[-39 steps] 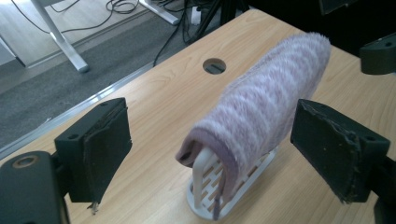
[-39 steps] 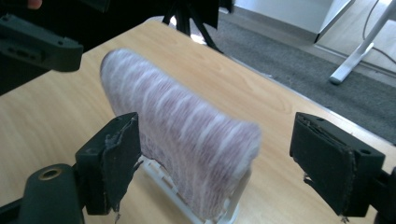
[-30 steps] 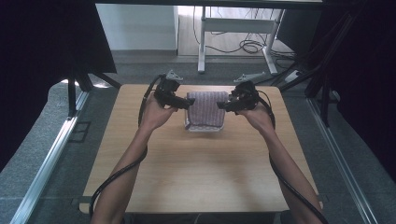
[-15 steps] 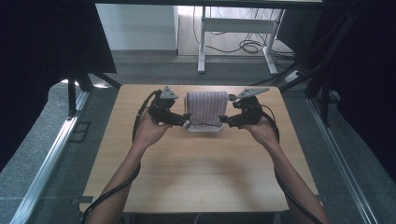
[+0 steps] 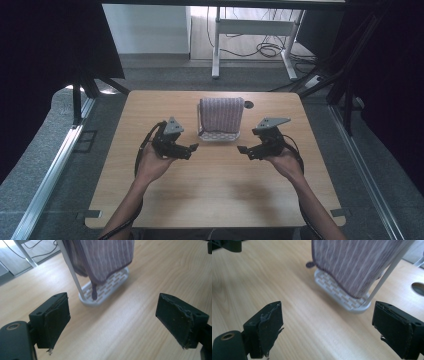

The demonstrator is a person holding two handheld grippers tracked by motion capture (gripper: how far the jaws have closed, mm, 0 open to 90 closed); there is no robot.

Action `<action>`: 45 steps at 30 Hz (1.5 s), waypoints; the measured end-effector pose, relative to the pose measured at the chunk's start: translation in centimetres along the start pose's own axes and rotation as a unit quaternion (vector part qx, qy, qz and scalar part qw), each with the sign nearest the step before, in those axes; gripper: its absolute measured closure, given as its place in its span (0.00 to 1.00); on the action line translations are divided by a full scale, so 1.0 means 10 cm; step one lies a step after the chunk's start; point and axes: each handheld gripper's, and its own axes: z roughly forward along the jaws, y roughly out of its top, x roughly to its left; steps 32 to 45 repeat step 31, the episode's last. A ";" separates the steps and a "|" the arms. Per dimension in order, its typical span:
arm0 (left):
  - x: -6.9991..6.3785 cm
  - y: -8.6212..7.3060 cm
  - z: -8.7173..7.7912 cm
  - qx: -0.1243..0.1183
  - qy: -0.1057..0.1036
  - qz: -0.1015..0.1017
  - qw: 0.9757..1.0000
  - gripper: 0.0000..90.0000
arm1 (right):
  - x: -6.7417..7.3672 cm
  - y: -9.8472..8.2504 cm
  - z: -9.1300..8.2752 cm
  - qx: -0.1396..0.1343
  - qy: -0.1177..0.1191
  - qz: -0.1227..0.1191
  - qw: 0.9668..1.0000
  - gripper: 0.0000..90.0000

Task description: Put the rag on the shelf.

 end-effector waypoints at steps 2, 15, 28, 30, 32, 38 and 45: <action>-0.05 -0.10 0.02 0.003 0.005 0.006 1.000 0.13 | 0.03 -0.08 0.04 0.007 -0.005 -0.005 1.000 0.10; -0.24 -0.78 0.34 0.059 -0.013 -0.012 0.998 0.13 | 0.16 -0.58 0.34 0.043 0.011 0.015 0.999 0.00; -0.28 -0.97 0.50 0.083 -0.023 -0.042 0.995 0.12 | 0.24 -0.97 0.65 0.063 -0.005 0.005 0.998 0.00; -0.28 -0.97 0.50 0.084 -0.022 -0.044 0.995 0.12 | 0.24 -0.98 0.65 0.063 -0.004 0.004 0.998 0.00; -0.28 -0.97 0.50 0.084 -0.020 -0.045 0.995 0.12 | 0.24 -0.98 0.65 0.063 -0.004 0.004 0.998 0.00; -0.28 -0.97 0.50 0.084 -0.020 -0.045 0.995 0.12 | 0.24 -0.98 0.65 0.063 -0.004 0.004 0.998 0.00; -0.28 -0.97 0.50 0.084 -0.020 -0.045 0.995 0.12 | 0.24 -0.98 0.65 0.063 -0.004 0.004 0.998 0.00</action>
